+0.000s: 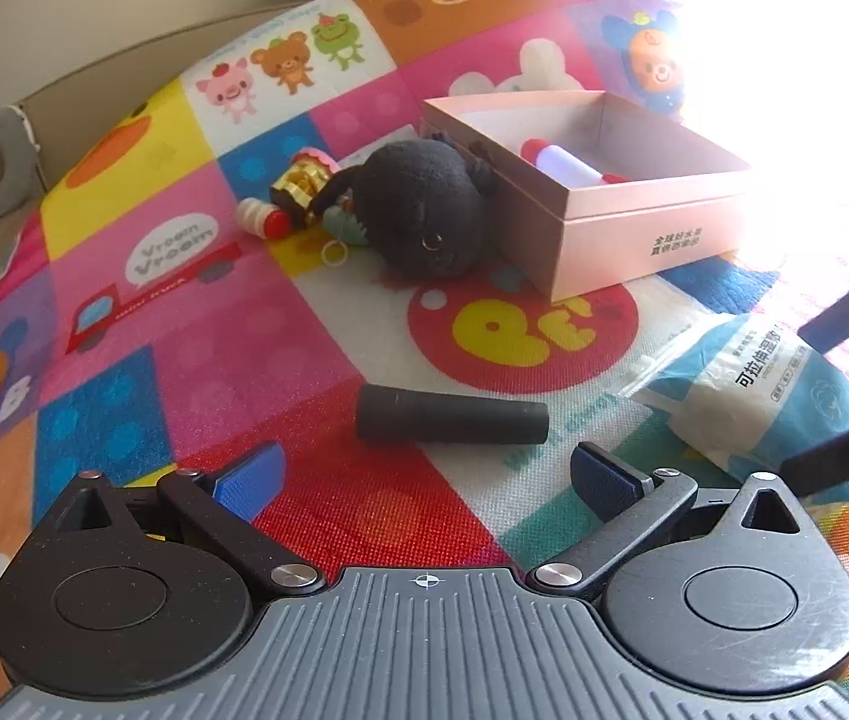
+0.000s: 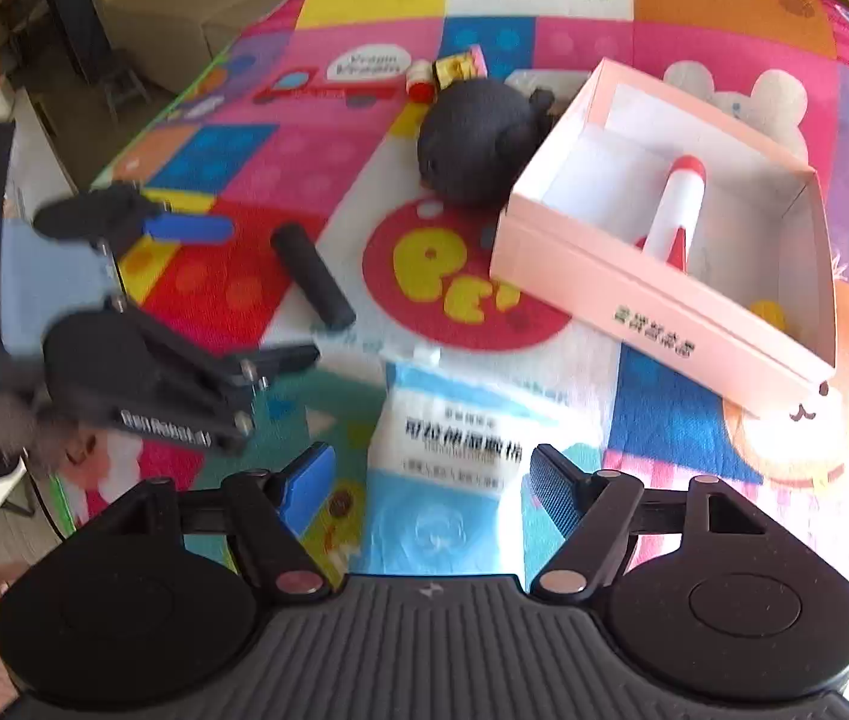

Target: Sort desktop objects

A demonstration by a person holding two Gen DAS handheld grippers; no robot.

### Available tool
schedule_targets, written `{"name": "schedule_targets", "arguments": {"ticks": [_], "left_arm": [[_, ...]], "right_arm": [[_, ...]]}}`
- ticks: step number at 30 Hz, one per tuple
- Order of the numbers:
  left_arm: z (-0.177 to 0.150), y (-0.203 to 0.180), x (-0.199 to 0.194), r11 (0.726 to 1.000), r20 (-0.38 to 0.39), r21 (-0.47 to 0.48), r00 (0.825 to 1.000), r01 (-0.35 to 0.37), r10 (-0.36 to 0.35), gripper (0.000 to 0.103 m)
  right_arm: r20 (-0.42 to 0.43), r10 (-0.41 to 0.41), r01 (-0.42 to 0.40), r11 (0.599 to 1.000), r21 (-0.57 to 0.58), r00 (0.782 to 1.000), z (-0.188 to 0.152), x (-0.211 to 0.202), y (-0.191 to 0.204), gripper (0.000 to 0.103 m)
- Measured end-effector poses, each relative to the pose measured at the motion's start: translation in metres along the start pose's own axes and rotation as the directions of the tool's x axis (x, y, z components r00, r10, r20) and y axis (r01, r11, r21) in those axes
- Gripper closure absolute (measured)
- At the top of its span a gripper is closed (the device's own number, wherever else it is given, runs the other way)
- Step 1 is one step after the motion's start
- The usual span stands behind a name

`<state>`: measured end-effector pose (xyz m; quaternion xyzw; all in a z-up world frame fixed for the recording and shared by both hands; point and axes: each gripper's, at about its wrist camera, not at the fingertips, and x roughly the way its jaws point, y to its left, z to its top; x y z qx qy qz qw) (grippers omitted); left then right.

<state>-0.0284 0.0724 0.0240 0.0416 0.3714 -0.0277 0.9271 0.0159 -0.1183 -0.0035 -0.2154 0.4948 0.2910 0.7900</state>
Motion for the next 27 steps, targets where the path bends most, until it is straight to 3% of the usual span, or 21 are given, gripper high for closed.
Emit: {"name": "schedule_targets", "arguments": {"ticks": [6, 8, 13, 23, 27], "left_arm": [[0.002, -0.013, -0.001, 0.993, 0.043, 0.105, 0.997, 0.056, -0.061, 0.0], [0.003, -0.018, 0.005, 0.989, 0.043, 0.141, 0.997, 0.052, -0.058, 0.0], [0.007, -0.019, 0.015, 0.991, 0.049, 0.122, 0.997, 0.056, -0.062, 0.0], [0.013, -0.017, 0.027, 0.992, 0.085, 0.124, 0.996, 0.03, -0.041, 0.0], [0.012, -0.024, 0.029, 0.985, 0.068, 0.17, 0.997, 0.036, -0.048, 0.021]], "right_arm": [[-0.01, -0.042, 0.042, 0.999, 0.033, 0.999, -0.018, 0.012, -0.012, 0.031], [-0.003, -0.042, 0.042, 0.998, 0.047, 0.999, -0.019, 0.013, -0.016, 0.035], [0.024, -0.056, 0.055, 0.998, 0.021, 0.998, -0.018, 0.011, -0.015, 0.047], [0.035, -0.06, 0.06, 0.998, 0.011, 0.998, -0.019, 0.014, -0.016, 0.048], [0.03, -0.067, 0.066, 0.998, 0.014, 0.997, -0.02, 0.013, -0.013, 0.048]]}}
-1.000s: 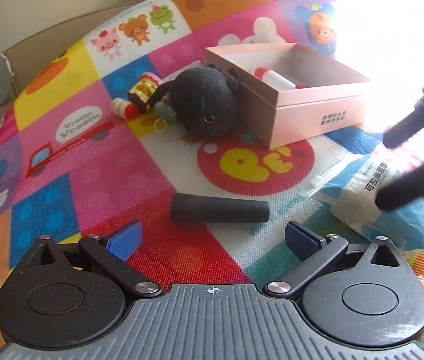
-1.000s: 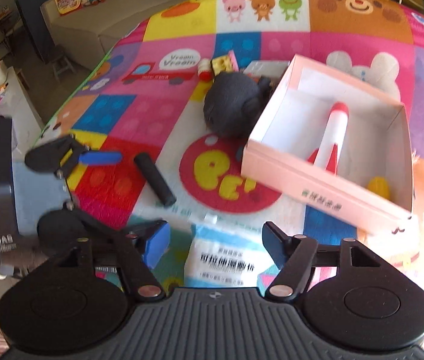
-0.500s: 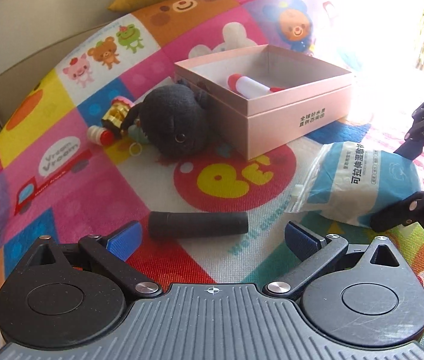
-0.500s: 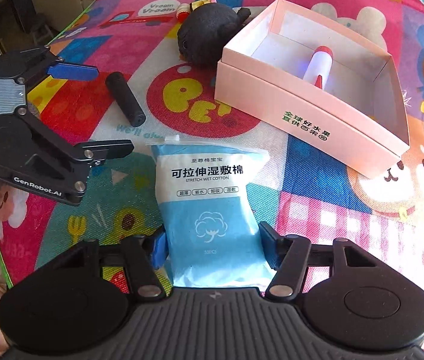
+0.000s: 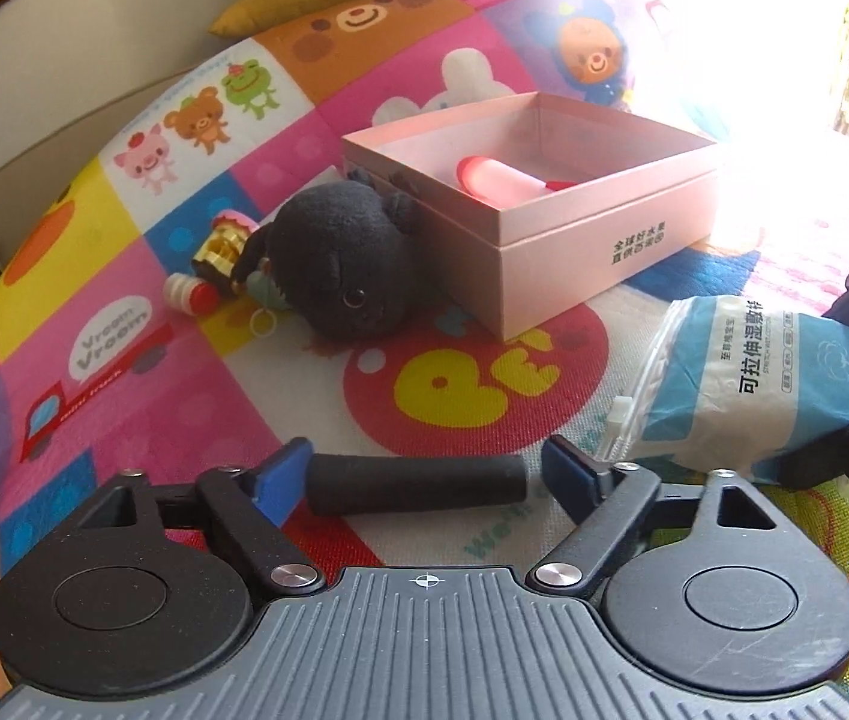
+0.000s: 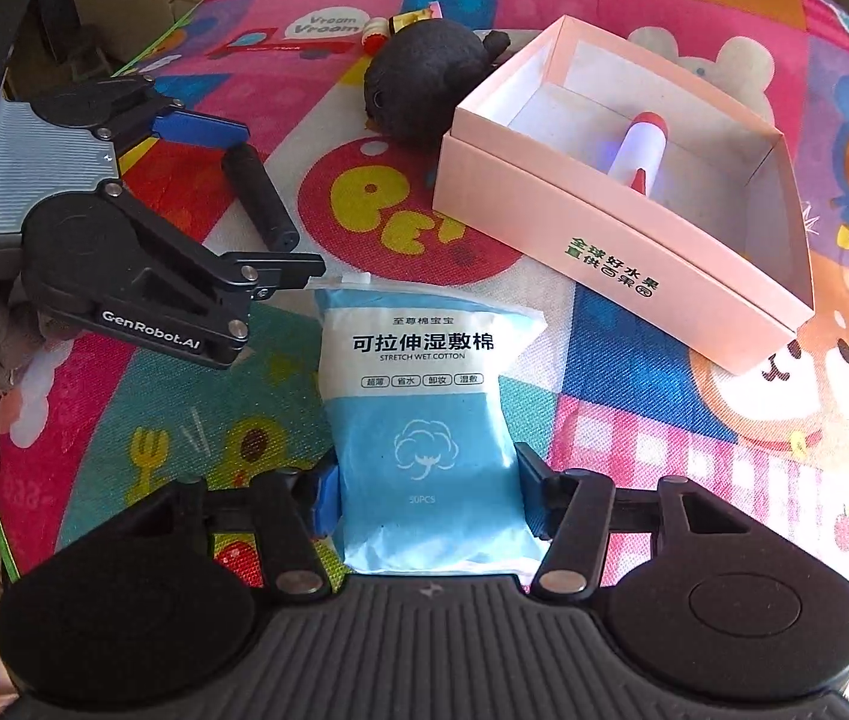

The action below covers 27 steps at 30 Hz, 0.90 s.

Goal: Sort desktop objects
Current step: 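Grasp the black foam cylinder with the left tool while the right tool holds the pack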

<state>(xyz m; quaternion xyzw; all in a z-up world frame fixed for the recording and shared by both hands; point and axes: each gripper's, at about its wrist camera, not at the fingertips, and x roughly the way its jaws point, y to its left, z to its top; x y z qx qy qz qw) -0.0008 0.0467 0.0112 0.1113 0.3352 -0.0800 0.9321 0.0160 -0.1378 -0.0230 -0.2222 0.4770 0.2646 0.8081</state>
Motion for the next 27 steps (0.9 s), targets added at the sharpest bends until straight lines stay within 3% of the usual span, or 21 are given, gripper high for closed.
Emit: {"name": "schedule_targets", "arguments": {"ticks": [5, 12, 19, 27], "left_arm": [[-0.004, -0.006, -0.014, 1.0, -0.022, -0.005, 1.0, 0.003, -0.003, 0.023], [-0.007, -0.033, -0.063, 0.999, -0.029, 0.025, 0.999, 0.036, -0.036, 0.023], [0.02, -0.053, -0.11, 0.997, 0.06, 0.056, 0.997, 0.047, -0.05, 0.023], [0.048, -0.053, -0.12, 0.998, 0.128, 0.053, 0.992, 0.017, -0.024, 0.023]], "right_arm": [[-0.007, -0.011, 0.011, 1.0, 0.002, 1.0, -0.005, -0.008, 0.002, 0.05], [0.035, -0.084, 0.086, 0.995, -0.045, 0.996, -0.014, -0.046, 0.018, 0.05], [0.097, -0.16, 0.166, 0.984, -0.06, 0.982, -0.009, -0.093, 0.028, 0.05], [0.163, -0.215, 0.224, 0.974, -0.036, 0.963, 0.004, -0.125, 0.022, 0.05]]}}
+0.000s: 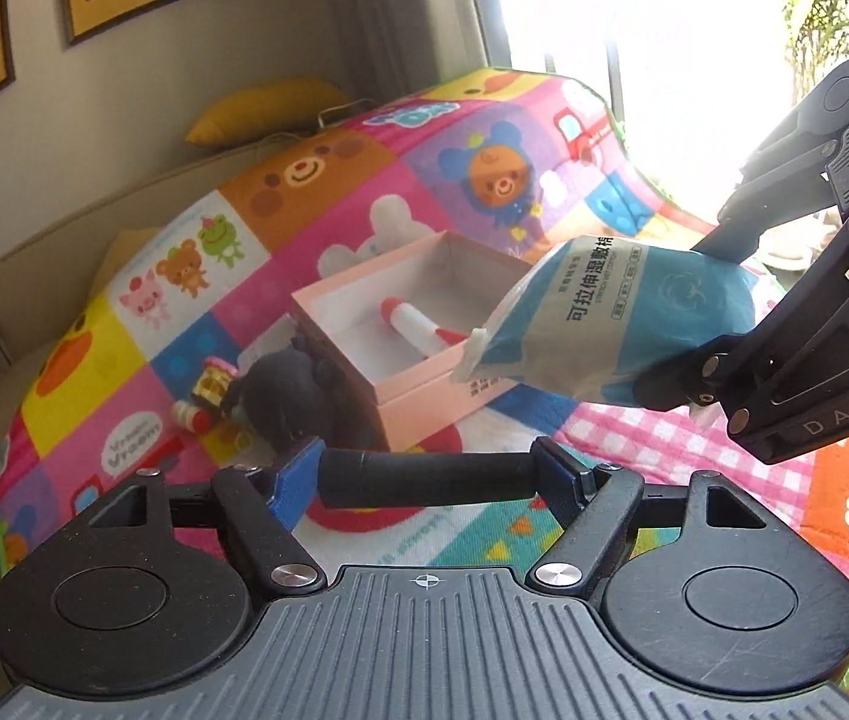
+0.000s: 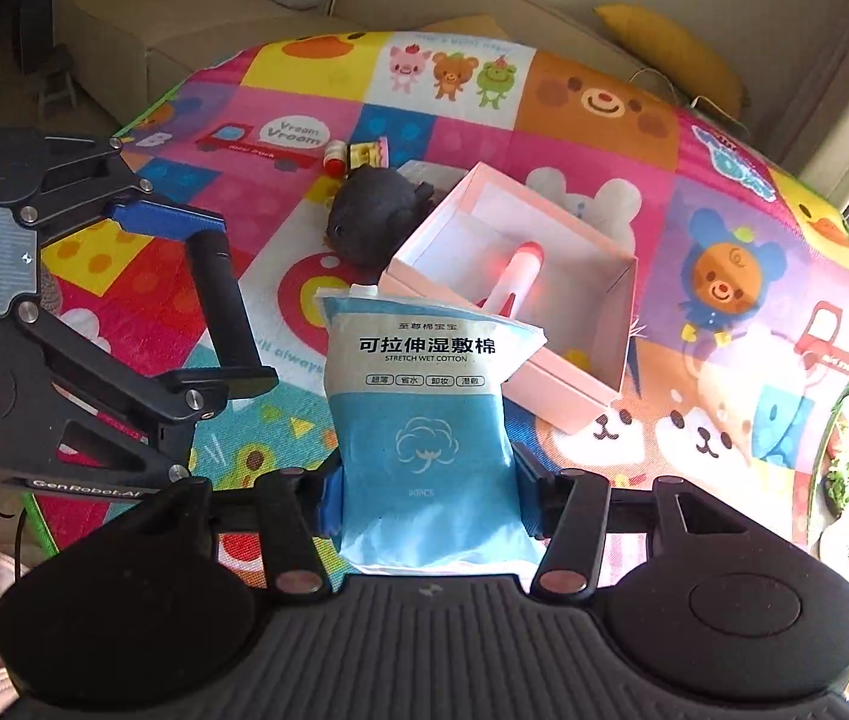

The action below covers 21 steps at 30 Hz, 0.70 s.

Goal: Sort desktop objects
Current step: 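Grasp the black foam cylinder with the left tool while the right tool holds the pack, then lower the cylinder into the pink box with the left tool while the right tool holds the pack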

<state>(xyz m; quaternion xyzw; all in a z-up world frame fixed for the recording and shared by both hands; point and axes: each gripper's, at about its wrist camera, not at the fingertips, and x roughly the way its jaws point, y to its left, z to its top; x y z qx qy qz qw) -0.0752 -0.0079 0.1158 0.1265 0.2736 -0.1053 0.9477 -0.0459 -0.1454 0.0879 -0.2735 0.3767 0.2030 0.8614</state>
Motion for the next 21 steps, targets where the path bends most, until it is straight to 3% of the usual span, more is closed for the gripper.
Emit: {"name": "schedule_targets", "arguments": {"ticks": [7, 15, 18, 21], "left_arm": [[0.025, 0.015, 0.036, 0.999, 0.037, -0.051, 0.999, -0.005, 0.007, 0.023], [0.066, 0.031, 0.116, 0.987, 0.149, -0.145, 0.987, 0.074, -0.052, 0.023], [0.071, 0.038, 0.147, 0.982, 0.163, -0.164, 0.984, 0.092, -0.065, 0.006], [0.055, 0.054, 0.144, 0.977, 0.145, -0.202, 0.989, 0.068, -0.039, 0.002]], "right_arm": [[0.038, -0.055, 0.054, 0.998, 0.033, 0.998, 0.021, 0.01, -0.025, 0.05], [0.04, -0.147, 0.133, 0.963, 0.234, 0.988, 0.086, 0.071, -0.113, 0.051], [0.017, -0.128, 0.117, 0.949, 0.292, 0.992, 0.105, 0.102, -0.138, 0.049], [0.006, -0.127, 0.118, 0.937, 0.329, 0.992, 0.113, 0.12, -0.146, 0.045]]}}
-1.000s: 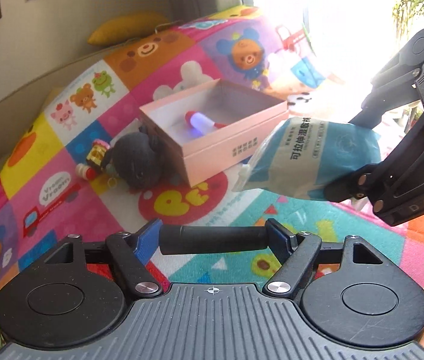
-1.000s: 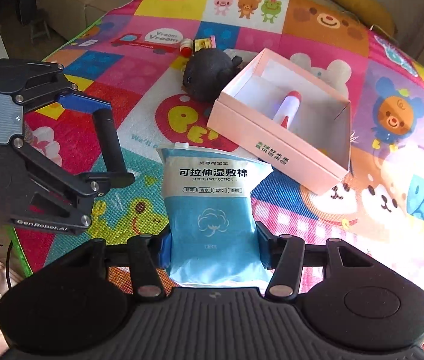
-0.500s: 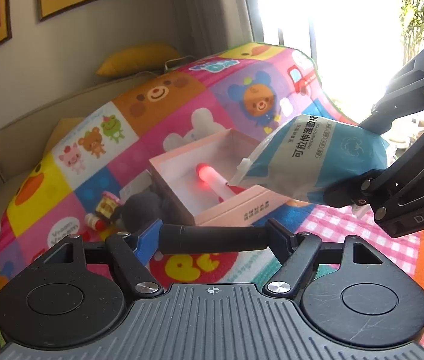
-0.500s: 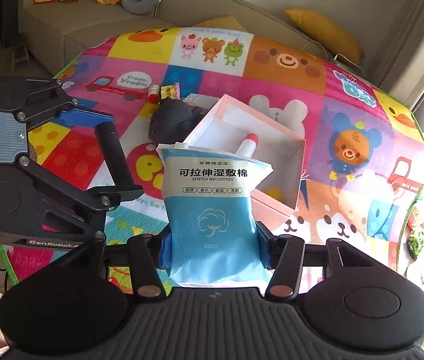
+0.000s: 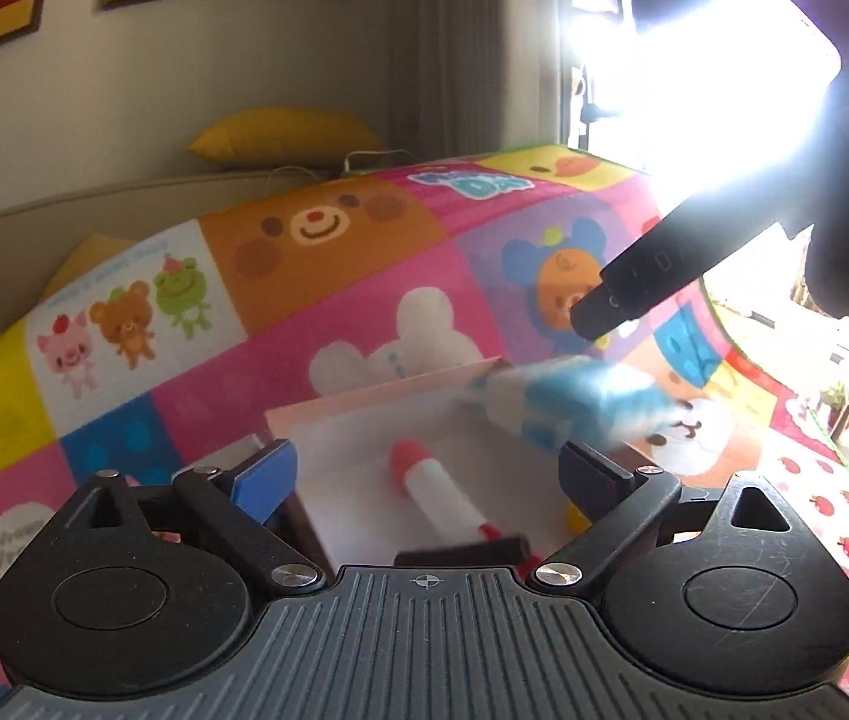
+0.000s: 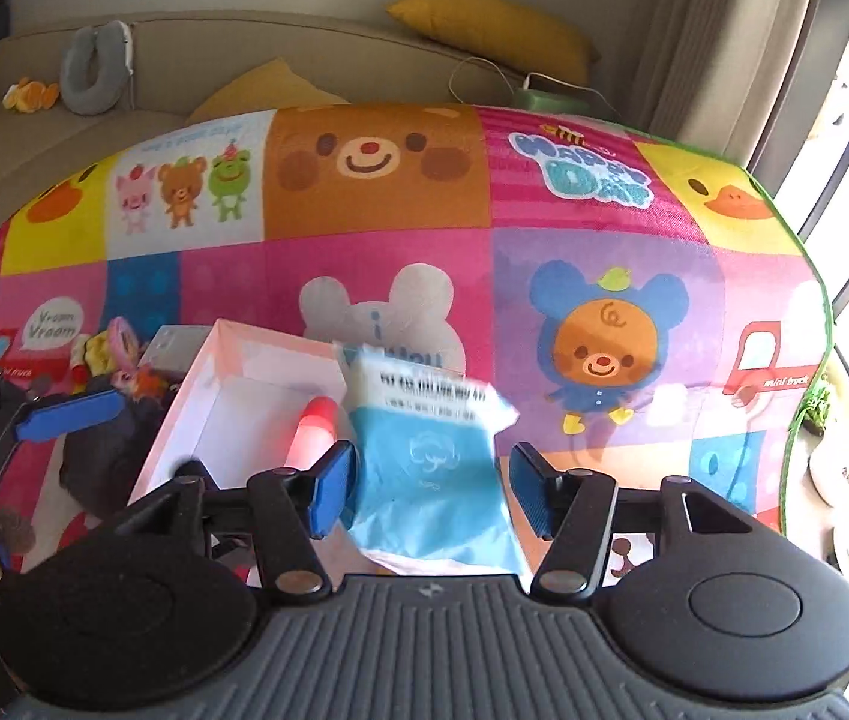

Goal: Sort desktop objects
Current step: 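Lower the cylinder into the pink box with the left tool while the right tool holds the pack, then release the blue pack into the box, then grasp the black plush with the right tool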

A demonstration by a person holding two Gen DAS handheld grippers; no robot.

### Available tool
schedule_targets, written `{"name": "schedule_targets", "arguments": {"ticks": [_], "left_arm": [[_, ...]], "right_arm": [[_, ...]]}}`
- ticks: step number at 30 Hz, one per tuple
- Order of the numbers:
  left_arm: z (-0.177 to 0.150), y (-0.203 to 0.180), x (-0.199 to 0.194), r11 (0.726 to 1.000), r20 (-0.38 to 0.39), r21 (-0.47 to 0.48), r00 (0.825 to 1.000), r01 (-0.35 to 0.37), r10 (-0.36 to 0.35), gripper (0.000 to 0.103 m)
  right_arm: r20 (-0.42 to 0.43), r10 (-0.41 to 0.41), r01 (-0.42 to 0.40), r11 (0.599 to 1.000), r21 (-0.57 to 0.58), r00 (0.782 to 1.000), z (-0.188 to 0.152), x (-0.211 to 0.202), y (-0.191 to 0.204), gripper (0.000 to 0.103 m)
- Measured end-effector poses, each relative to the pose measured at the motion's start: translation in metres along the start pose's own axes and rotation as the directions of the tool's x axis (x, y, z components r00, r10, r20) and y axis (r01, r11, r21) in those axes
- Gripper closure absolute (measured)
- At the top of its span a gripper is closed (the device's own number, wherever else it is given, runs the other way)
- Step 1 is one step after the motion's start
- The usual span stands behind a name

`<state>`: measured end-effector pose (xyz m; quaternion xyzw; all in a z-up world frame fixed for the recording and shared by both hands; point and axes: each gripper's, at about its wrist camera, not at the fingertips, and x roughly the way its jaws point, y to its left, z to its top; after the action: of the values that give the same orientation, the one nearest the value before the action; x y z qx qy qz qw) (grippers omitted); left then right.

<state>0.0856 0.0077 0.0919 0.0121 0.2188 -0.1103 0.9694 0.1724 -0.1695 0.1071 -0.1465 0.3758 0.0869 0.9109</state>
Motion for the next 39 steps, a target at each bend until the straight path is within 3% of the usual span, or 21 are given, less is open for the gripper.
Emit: {"name": "schedule_targets", "arguments": {"ticks": [3, 8, 10, 13, 17, 22, 25, 27, 28, 31, 34, 36, 39], "left_arm": [[-0.026, 0.018, -0.026, 0.995, -0.035, 0.004, 0.994, -0.104, 0.104, 0.0], [-0.083, 0.054, -0.055, 0.96, -0.204, 0.054, 0.938, -0.276, 0.281, 0.0], [-0.1, 0.068, -0.062, 0.949, -0.251, 0.039, 0.917, -0.312, 0.311, 0.0], [-0.119, 0.084, -0.066, 0.95, -0.316, -0.012, 0.902, -0.312, 0.293, 0.0], [-0.13, 0.094, -0.073, 0.951, -0.285, -0.103, 0.925, -0.291, 0.252, 0.0], [-0.131, 0.092, -0.072, 0.951, -0.271, -0.104, 0.928, -0.292, 0.256, 0.0], [-0.132, 0.091, -0.073, 0.95, -0.267, -0.104, 0.928, -0.295, 0.259, 0.0], [-0.132, 0.09, -0.074, 0.95, -0.265, -0.101, 0.928, -0.295, 0.26, 0.0], [-0.133, 0.09, -0.075, 0.951, -0.263, -0.101, 0.93, -0.293, 0.258, 0.0], [-0.133, 0.092, -0.075, 0.954, -0.262, -0.101, 0.933, -0.281, 0.247, 0.0], [-0.132, 0.092, -0.079, 0.971, -0.254, -0.101, 0.949, -0.215, 0.184, 0.0], [-0.13, 0.092, -0.089, 0.982, -0.234, -0.141, 0.968, -0.127, 0.092, 0.0], [-0.127, 0.088, -0.106, 0.982, -0.177, -0.183, 0.984, -0.04, 0.007, 0.0]], "right_arm": [[-0.009, 0.039, -0.039, 0.999, 0.026, 0.999, 0.0, 0.006, 0.005, 0.042], [-0.008, 0.124, -0.124, 0.992, -0.001, 0.992, 0.001, 0.015, 0.046, 0.042], [0.0, 0.165, -0.164, 0.986, -0.035, 0.986, 0.0, 0.019, 0.071, 0.042], [-0.027, 0.215, -0.217, 0.97, -0.107, 0.976, -0.005, 0.029, 0.118, 0.042], [-0.052, 0.228, -0.234, 0.948, -0.216, 0.972, -0.011, 0.043, 0.174, 0.041], [-0.073, 0.17, -0.184, 0.935, -0.303, 0.983, -0.015, 0.069, 0.211, 0.032], [-0.075, 0.151, -0.168, 0.931, -0.323, 0.986, -0.016, 0.086, 0.221, 0.019], [-0.076, 0.136, -0.154, 0.927, -0.342, 0.988, -0.016, 0.092, 0.227, 0.021], [-0.083, 0.134, -0.155, 0.922, -0.356, 0.987, -0.017, 0.091, 0.23, 0.036], [-0.09, 0.15, -0.172, 0.917, -0.36, 0.985, -0.018, 0.079, 0.23, 0.04], [-0.149, 0.266, -0.297, 0.921, -0.252, 0.952, -0.015, 0.06, 0.22, 0.04], [-0.188, 0.391, -0.42, 0.894, -0.154, 0.901, -0.016, 0.046, 0.212, 0.04], [-0.232, 0.556, -0.573, 0.82, -0.01, 0.799, -0.028, 0.036, 0.204, 0.04]]}}
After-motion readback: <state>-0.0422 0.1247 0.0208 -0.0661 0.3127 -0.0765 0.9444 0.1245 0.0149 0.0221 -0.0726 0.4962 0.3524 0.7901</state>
